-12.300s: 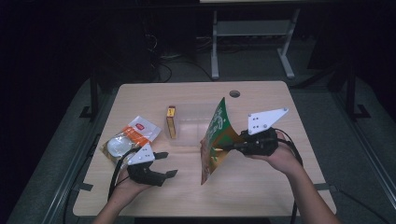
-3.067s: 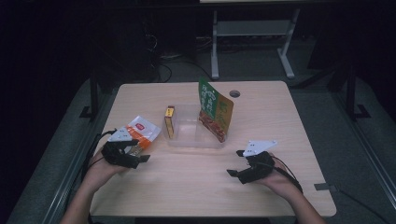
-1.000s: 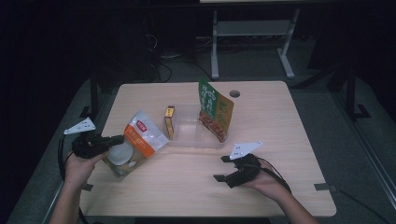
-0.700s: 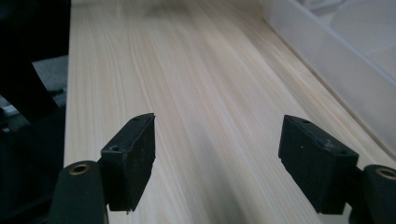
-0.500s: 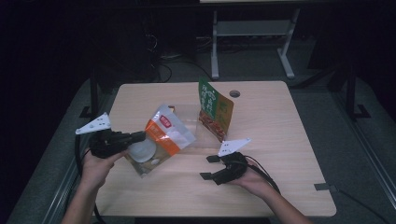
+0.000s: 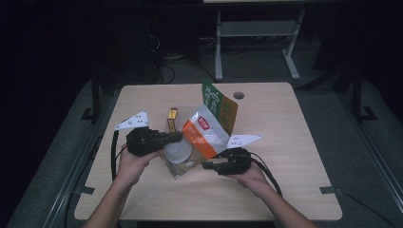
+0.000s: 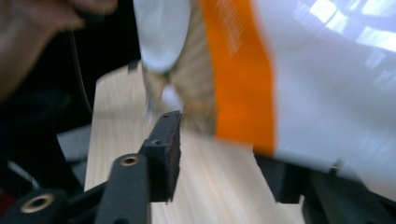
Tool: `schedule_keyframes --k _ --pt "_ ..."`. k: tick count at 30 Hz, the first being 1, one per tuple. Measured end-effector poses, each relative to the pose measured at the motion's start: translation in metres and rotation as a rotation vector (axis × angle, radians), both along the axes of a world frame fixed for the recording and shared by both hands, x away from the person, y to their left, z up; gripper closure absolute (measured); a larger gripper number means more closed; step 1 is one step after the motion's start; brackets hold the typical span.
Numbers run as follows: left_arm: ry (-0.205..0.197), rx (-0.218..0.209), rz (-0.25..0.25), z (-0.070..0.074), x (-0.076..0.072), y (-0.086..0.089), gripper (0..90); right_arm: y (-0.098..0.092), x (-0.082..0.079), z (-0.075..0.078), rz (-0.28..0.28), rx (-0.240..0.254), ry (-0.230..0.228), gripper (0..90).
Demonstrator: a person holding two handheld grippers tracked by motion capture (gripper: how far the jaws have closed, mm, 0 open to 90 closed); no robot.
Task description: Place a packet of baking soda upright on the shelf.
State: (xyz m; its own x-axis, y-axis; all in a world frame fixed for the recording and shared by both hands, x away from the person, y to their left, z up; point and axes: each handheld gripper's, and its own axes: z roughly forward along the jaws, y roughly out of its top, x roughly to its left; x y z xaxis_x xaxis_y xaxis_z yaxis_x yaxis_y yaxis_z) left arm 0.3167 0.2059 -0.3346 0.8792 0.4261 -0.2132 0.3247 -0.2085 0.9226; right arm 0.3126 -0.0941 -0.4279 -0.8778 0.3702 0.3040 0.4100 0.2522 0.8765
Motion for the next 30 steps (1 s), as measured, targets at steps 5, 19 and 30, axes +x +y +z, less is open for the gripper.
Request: schedule_keyframes --k 5,19,30 --pt "0.010 -0.010 0.021 -0.008 0.004 -0.001 90.0 -0.013 0.001 0.010 -0.015 0.083 0.004 77.8" --pt "0.022 0.122 0.081 -0.038 0.016 -0.003 82.7 -0.003 -0.016 0.032 0.095 -0.002 -0.109 90.0" --pt "-0.012 0.252 0.097 -0.047 -0.001 0.002 47.9 -0.005 -0.023 0.046 0.123 -0.073 -0.186 90.0"
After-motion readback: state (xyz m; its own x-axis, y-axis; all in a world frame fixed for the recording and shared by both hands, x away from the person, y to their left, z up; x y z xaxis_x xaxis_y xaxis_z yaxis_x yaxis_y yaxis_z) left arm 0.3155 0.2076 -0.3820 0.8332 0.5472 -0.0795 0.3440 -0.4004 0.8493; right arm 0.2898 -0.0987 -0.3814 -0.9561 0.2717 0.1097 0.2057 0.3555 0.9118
